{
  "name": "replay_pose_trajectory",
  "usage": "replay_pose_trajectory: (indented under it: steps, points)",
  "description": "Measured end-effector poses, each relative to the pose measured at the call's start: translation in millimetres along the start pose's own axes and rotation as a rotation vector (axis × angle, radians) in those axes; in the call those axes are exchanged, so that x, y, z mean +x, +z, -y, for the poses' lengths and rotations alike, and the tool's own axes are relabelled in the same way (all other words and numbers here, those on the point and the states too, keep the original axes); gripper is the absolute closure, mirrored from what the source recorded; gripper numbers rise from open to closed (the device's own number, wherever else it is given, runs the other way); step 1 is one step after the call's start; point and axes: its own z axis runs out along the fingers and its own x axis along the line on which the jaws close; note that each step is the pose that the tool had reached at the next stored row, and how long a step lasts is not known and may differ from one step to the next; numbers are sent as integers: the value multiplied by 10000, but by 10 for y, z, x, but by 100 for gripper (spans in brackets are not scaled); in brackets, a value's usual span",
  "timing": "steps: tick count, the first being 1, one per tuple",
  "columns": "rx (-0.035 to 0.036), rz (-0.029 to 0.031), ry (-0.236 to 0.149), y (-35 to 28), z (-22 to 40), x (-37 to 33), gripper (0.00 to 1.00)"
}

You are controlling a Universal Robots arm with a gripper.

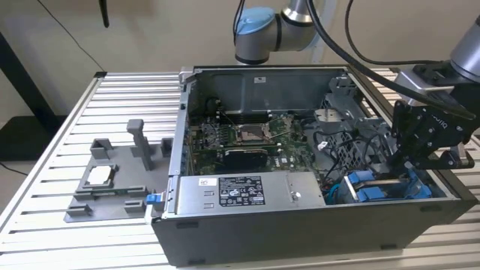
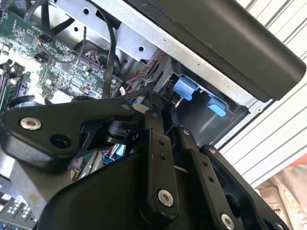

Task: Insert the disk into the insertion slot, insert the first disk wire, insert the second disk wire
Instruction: 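Insert the first disk wire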

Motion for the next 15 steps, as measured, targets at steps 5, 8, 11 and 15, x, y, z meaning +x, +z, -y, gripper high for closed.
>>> replay_pose_trajectory:
  steps: [5, 8, 11, 15]
  points:
    - [8, 79, -3, 11, -4, 7, 80]
    - [10, 141, -6, 11, -4, 11, 80]
    - [9, 178, -8, 10, -5, 34, 80]
    - [-37, 178, -4, -6, -7, 57, 80]
